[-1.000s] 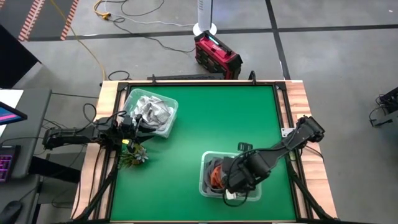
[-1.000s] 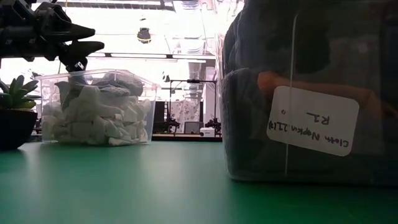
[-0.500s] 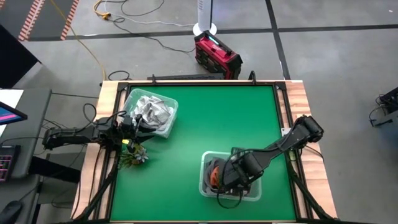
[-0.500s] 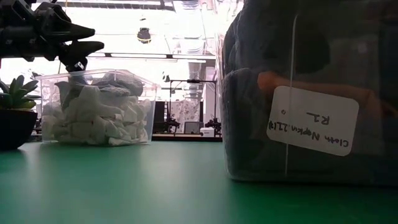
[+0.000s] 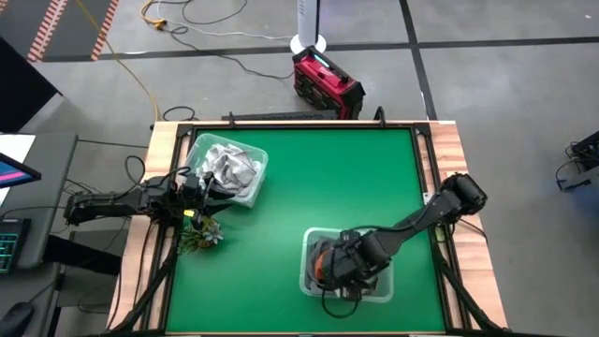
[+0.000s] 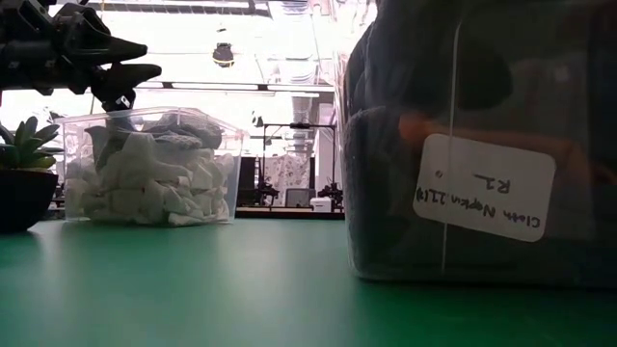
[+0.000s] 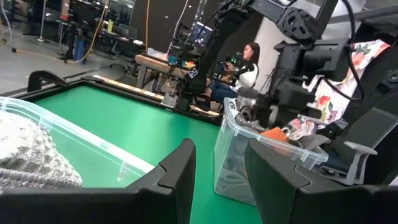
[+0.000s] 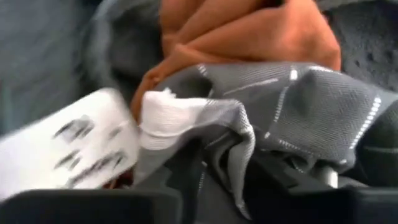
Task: Sort towels by color in basket
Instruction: Adjust the gray checkered towel
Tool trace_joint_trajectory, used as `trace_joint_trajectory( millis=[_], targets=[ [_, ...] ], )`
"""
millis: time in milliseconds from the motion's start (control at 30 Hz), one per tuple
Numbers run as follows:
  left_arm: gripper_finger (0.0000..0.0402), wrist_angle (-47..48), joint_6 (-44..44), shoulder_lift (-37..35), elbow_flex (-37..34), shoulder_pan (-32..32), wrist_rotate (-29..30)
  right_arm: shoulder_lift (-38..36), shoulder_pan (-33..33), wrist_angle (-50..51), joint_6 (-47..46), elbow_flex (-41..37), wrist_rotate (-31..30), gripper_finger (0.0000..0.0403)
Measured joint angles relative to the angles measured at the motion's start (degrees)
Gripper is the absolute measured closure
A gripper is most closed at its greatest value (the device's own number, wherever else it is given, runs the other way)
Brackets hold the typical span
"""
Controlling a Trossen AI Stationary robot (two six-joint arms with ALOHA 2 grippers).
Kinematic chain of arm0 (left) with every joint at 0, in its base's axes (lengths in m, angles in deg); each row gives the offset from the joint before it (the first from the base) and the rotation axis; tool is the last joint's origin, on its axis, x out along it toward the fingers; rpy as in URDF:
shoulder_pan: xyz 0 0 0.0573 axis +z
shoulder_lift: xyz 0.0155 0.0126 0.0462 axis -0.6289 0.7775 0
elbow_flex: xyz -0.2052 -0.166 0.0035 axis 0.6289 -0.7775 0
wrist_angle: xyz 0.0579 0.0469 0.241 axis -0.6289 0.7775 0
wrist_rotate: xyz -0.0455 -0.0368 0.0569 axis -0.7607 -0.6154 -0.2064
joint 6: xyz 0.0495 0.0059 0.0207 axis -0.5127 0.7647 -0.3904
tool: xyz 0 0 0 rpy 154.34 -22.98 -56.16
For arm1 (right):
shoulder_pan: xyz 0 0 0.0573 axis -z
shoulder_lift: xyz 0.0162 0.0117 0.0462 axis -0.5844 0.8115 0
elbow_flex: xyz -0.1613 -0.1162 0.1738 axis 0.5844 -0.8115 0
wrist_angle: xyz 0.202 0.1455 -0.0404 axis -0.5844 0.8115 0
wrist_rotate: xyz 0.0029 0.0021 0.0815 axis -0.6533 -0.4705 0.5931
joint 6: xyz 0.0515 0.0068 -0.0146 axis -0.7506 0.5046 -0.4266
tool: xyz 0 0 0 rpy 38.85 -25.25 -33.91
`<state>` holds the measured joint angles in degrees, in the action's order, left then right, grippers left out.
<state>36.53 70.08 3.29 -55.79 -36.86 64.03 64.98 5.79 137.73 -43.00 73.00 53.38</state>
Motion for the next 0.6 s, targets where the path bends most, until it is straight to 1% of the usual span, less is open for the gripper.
trace_joint_trajectory(
  millis=[133,267,367,600],
  targets=[
    [0.0272,0.0,0.0,0.0,0.0,0.0,0.0,0.0,2.3,-4.3,0.2,-2.8,0.2,0.0206],
    [0.0272,0.0,0.0,0.0,0.0,0.0,0.0,0.0,3.5,-2.5,0.3,-1.7,2.4,0.0163],
    [0.0272,0.0,-0.1,0.0,0.0,0.0,0.0,0.0,3.5,1.8,0.3,1.6,3.2,0.0152],
    [0.0272,0.1,-0.5,0.0,0.0,0.0,0.0,-0.1,2.9,13.1,-1.0,11.1,2.9,0.0153]
  ],
)
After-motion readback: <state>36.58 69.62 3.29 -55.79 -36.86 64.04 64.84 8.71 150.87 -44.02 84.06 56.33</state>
